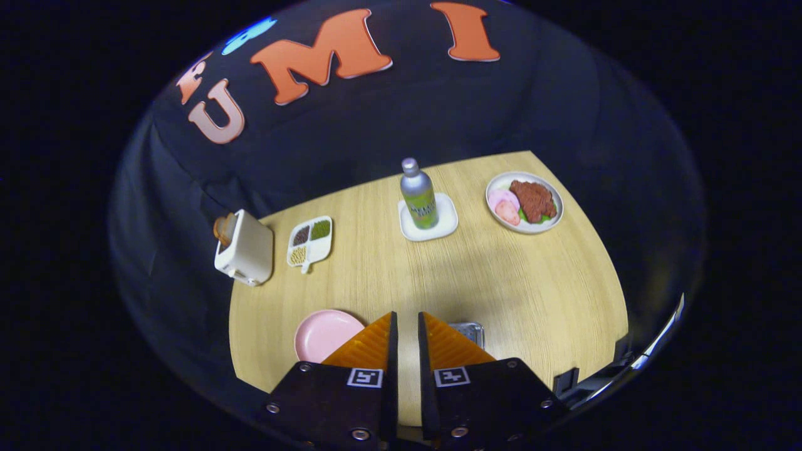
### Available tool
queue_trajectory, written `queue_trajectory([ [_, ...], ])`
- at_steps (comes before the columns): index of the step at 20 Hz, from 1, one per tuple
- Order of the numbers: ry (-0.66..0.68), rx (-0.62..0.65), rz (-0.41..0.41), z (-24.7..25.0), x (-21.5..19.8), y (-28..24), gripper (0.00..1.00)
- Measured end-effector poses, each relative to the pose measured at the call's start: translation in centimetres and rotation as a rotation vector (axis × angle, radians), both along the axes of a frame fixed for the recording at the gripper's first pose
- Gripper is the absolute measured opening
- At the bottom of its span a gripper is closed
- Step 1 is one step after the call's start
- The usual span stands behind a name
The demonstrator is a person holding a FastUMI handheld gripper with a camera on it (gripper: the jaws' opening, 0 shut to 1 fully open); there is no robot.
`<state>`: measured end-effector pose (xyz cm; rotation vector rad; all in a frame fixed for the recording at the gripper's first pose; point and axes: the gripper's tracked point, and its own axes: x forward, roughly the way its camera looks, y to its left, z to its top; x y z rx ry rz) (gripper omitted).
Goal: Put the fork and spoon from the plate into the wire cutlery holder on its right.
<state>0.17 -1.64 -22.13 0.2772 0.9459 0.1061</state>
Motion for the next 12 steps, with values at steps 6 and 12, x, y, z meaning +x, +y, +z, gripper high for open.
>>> queue_trajectory([
  [6,-0.391,-0.070,-0.040,8.7,3.4,0.1,0.30],
  [12,-0.701,-0.131,-0.045,16.8,4.6,0.6,0.49],
])
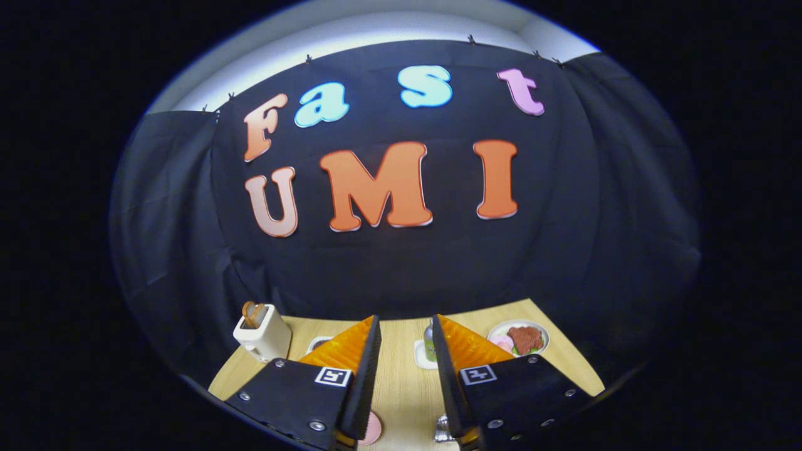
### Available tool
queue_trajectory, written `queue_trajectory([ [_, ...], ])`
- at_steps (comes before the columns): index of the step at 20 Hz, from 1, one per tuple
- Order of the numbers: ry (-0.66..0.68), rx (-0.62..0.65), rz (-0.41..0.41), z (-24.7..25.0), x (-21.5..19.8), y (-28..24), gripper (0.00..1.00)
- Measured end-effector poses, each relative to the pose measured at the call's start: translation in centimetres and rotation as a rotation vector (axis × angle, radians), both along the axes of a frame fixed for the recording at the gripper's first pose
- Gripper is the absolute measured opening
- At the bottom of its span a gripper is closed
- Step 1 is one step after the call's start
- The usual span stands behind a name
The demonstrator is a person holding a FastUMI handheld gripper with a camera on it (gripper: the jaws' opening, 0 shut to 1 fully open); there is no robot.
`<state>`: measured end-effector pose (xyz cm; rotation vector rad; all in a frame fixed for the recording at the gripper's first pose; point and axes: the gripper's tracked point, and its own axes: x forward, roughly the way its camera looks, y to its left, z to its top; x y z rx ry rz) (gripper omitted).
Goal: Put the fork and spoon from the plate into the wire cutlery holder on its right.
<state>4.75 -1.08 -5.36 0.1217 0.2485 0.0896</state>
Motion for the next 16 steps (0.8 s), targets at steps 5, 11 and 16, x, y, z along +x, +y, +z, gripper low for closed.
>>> queue_trajectory([
  [5,-0.176,-0.069,0.009,4.3,-0.4,1.7,0.68],
  [11,-0.302,-0.017,-0.041,7.8,-0.5,1.8,0.93],
  [16,-0.415,-0.021,-0.089,9.5,-0.8,0.5,0.95],
])
